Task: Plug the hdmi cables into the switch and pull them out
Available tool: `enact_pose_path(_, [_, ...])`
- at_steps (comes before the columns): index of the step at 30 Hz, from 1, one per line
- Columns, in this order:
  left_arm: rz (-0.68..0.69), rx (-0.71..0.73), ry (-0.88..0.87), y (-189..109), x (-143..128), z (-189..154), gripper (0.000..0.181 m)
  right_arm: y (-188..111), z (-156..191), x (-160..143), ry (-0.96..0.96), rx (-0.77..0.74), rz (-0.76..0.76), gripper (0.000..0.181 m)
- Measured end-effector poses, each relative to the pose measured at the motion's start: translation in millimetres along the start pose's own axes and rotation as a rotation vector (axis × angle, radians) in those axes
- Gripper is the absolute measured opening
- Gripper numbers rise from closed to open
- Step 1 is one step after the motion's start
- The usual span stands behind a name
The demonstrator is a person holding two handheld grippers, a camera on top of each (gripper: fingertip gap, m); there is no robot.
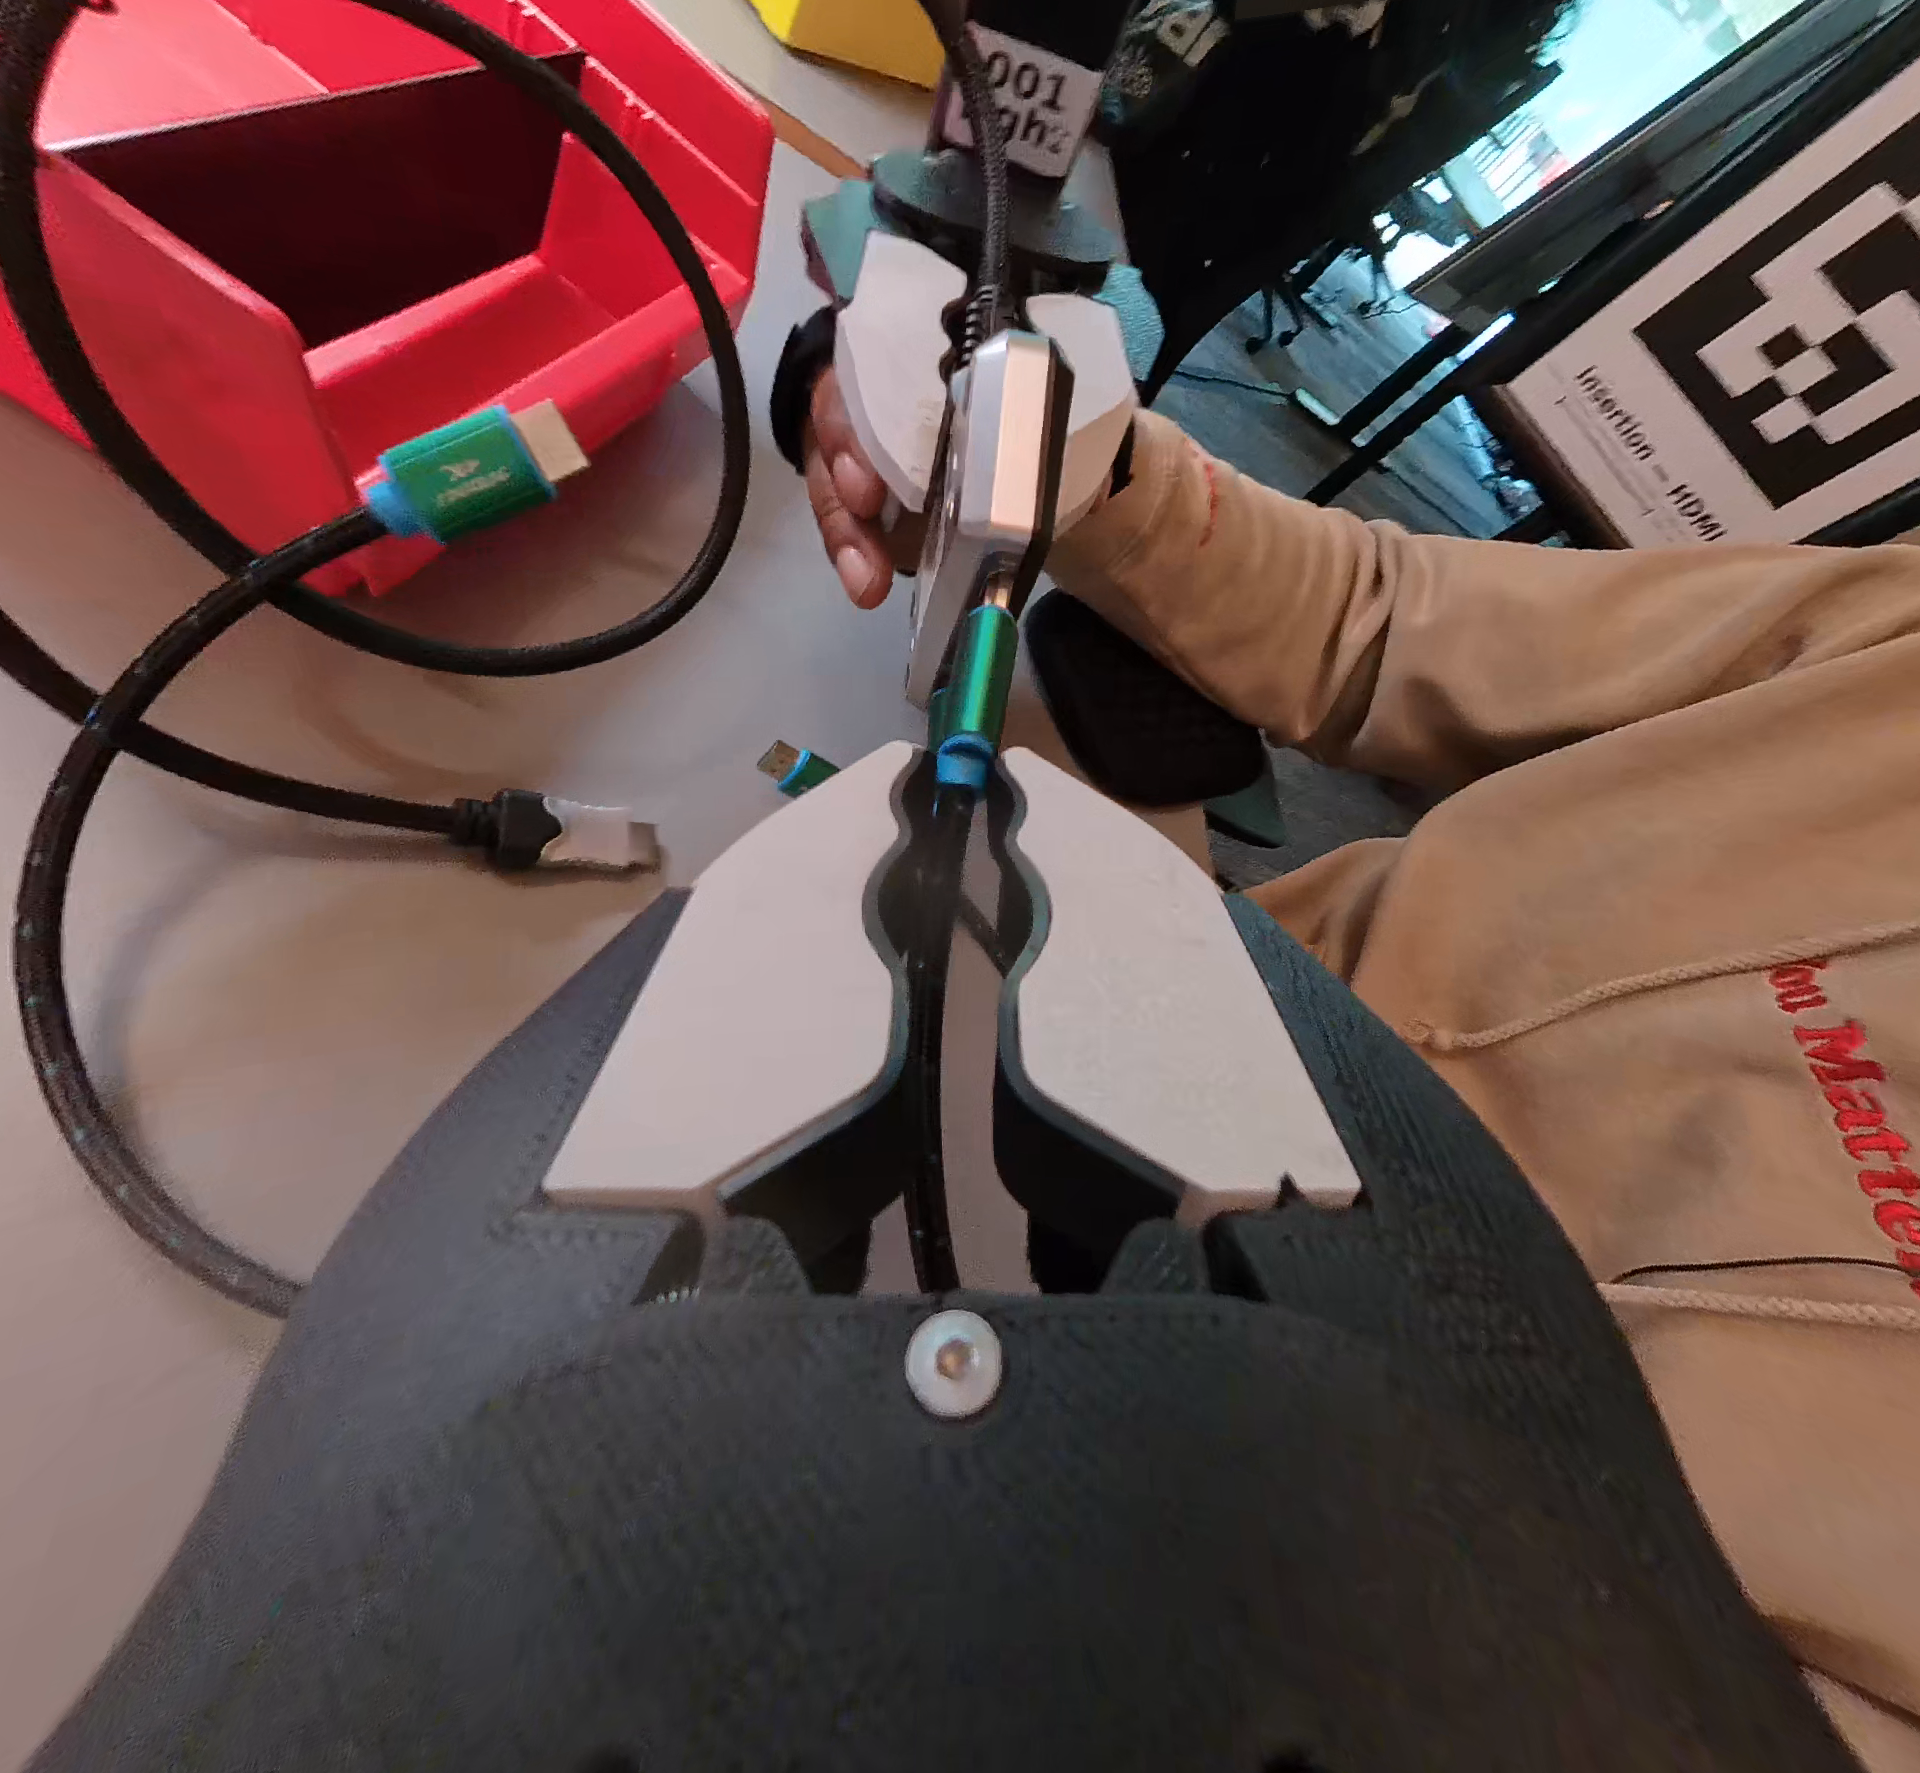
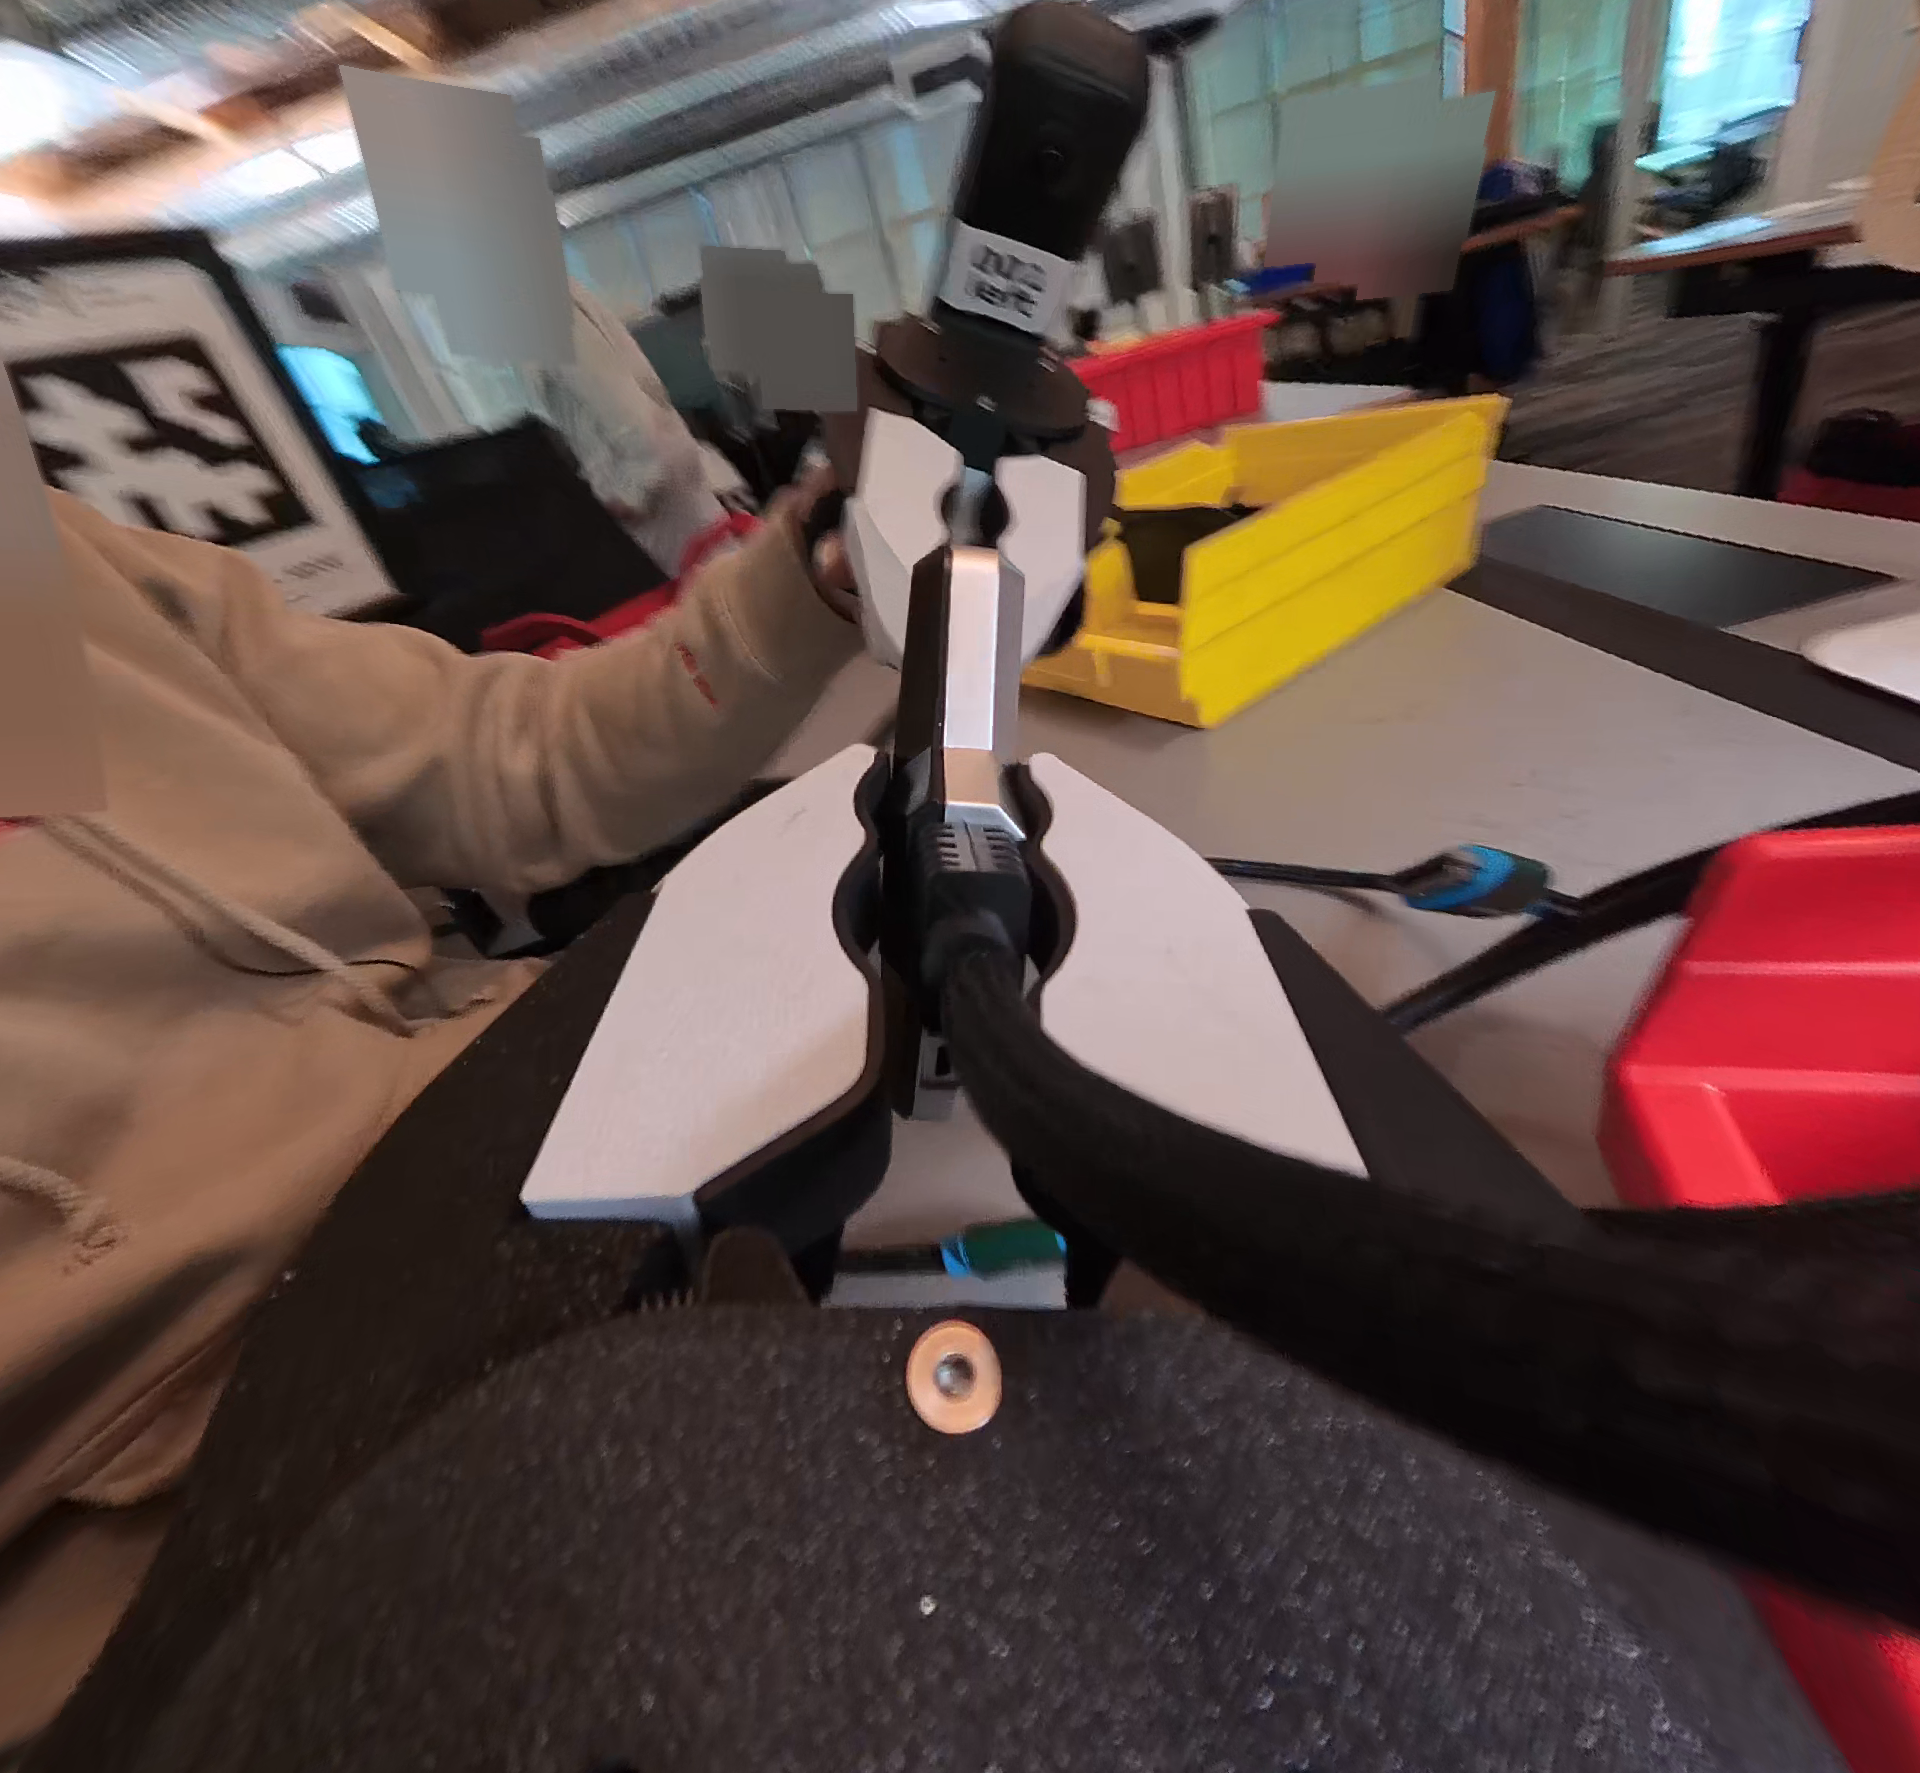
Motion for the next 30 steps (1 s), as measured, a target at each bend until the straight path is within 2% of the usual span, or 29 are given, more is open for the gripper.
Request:
enact_pose_path(6, [-0.049, 0.007, 0.001, 2, 7, -1, 0.011, -2, -1, 6, 0.064, 0.029, -0.070, 0.022])
enact_pose_path(11, [-0.058, 0.033, -0.003, 0, 9, 0, 0.011, -2, -4, 1, 0.029, 0.001, -0.029, 0.022])
enact_pose_path(14, [0.009, 0.050, 0.040, 0, 1, 1, 0.011, -1, -3, -4, 0.021, 0.009, -0.005, 0.022])
enact_pose_path(17, [0.027, 0.049, 0.053, 1, 0, -2, 0.010, 0, -2, -1, 0.047, 0.026, -0.032, 0.022])
enact_pose_path(26, [0.104, 0.111, 0.182, 5, -7, -5, 0.010, -1, -2, -6, 0.056, 0.020, 0.020, 0.022])
enact_pose_path(30, [0.162, 0.064, 0.206, 8, -15, -11, 0.010, -2, 5, -11, 0.083, 0.078, 0.063, 0.022])
Point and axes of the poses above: each gripper's, where its closed fingertips meet, y out along the fingers, x out of its top, z = x × y across the jaws, the point moved 2 cm from there along -y, back along the fingers, and after that the axes turned 11 degrees about -z, right-handed, at the moved point
